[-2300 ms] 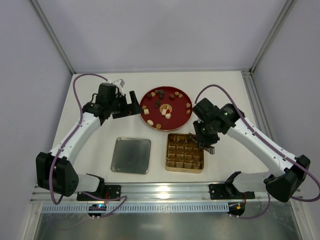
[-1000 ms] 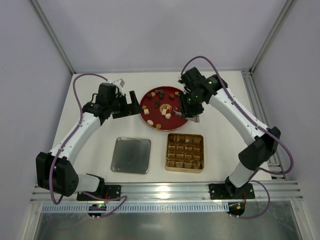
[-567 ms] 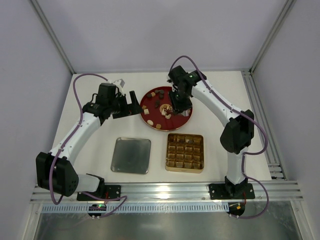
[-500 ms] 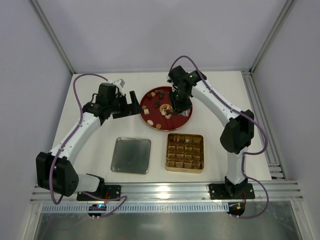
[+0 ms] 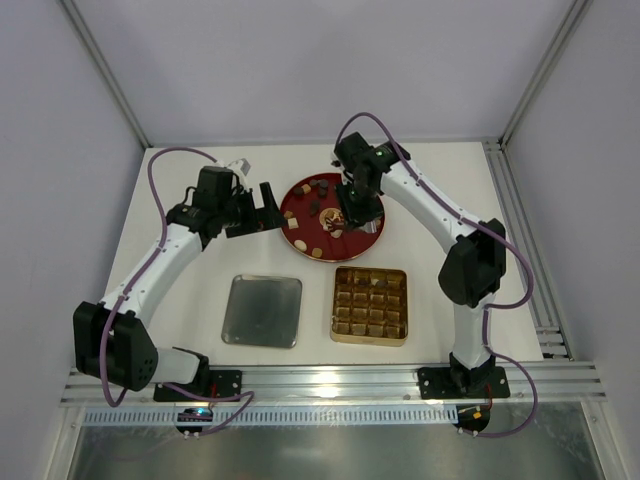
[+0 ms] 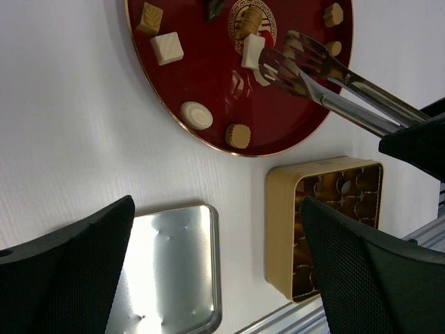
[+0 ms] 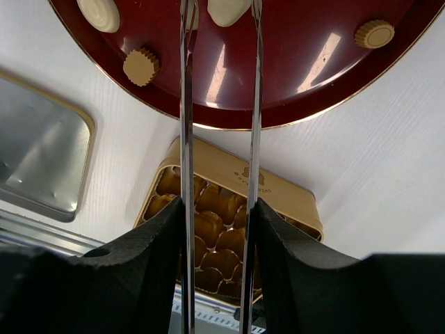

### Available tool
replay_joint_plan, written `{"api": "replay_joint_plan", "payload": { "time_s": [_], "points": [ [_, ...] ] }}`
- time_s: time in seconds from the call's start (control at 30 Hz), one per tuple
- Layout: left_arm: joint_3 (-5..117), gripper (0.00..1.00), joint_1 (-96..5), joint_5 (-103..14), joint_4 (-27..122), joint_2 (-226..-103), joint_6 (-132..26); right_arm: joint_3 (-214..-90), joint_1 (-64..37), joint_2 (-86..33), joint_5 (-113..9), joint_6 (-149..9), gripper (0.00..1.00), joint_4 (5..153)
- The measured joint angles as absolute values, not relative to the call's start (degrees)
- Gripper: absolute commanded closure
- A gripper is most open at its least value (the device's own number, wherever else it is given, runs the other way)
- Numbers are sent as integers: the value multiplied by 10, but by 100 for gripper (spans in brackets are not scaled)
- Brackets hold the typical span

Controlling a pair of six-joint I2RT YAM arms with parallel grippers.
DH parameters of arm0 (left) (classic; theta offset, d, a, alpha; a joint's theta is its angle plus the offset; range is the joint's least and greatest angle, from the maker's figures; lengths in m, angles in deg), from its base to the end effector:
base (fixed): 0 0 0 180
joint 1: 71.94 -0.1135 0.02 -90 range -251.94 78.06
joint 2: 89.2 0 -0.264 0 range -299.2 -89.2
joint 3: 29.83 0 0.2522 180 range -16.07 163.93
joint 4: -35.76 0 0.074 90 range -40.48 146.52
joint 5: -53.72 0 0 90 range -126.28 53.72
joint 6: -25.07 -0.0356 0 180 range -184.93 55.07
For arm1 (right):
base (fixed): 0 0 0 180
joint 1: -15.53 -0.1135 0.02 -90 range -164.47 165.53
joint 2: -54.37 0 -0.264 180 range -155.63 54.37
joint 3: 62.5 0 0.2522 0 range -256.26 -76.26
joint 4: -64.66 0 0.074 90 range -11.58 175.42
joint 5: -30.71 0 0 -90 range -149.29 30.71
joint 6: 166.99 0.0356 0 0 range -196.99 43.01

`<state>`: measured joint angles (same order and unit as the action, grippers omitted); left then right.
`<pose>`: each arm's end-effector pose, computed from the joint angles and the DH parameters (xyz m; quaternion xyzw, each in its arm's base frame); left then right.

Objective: Pack the chocolate

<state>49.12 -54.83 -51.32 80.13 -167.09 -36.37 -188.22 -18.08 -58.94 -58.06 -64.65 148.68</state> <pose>0.2798 -0.0958 0.3019 -0.0392 0.9109 -0.2632 0.3154 0.3372 0.2250 0.3062 -0.1839 0.9698 0.0721 0.1430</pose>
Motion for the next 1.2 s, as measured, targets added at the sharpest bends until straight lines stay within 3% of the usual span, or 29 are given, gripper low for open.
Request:
{"api": "replay_joint_plan", "payload": {
  "time_s": [1.2],
  "points": [
    [491,0,-548,-513,801,-1671,-364,-1847,-189,-604,-595,-648,55,1478]
  ]
}}
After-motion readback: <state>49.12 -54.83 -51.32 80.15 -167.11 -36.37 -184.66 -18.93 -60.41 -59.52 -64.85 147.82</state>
